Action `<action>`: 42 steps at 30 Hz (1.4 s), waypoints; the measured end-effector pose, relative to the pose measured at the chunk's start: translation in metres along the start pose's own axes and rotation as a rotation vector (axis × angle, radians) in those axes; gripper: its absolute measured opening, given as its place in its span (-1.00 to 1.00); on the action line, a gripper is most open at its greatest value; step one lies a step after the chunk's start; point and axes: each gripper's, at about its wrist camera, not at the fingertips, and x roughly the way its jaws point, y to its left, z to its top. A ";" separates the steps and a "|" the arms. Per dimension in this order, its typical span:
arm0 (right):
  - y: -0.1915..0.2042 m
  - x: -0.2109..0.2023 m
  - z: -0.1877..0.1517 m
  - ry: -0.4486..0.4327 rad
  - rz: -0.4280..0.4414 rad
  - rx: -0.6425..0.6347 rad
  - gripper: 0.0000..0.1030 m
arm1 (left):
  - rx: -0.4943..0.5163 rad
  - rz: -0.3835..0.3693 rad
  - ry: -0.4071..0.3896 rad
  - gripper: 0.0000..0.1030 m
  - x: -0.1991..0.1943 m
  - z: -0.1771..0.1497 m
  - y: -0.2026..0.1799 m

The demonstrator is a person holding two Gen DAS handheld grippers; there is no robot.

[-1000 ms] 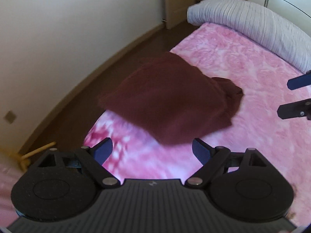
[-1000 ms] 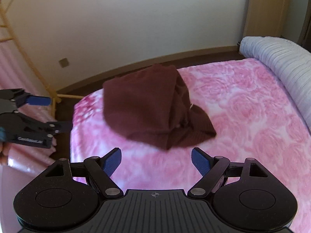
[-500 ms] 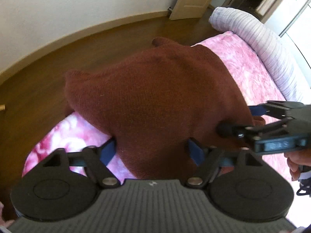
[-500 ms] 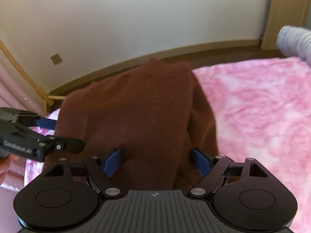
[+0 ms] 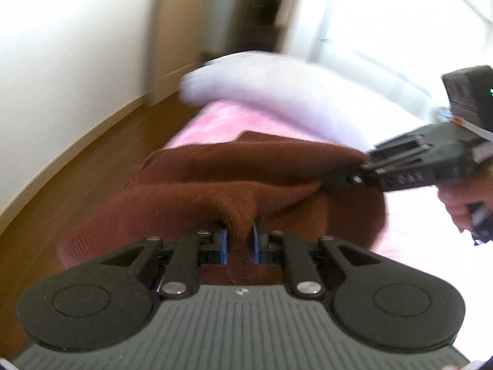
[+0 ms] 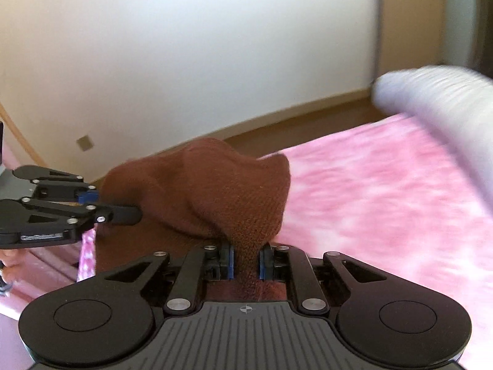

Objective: Fold clothes
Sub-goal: 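Lift the vest with both grippers and shake it out above the bed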

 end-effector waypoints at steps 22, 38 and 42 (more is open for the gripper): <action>-0.050 -0.339 -0.542 -0.093 -0.329 0.376 -0.73 | 0.521 -0.475 0.185 -0.77 0.031 -0.263 -0.427; -0.010 -0.312 -0.586 -0.389 -0.495 0.350 -0.72 | 0.720 -0.552 -0.111 -0.79 -0.001 -0.304 -0.408; 0.048 -0.331 -0.579 -0.366 -0.505 0.214 -0.72 | 0.715 -0.546 -0.099 -0.79 -0.045 -0.327 -0.393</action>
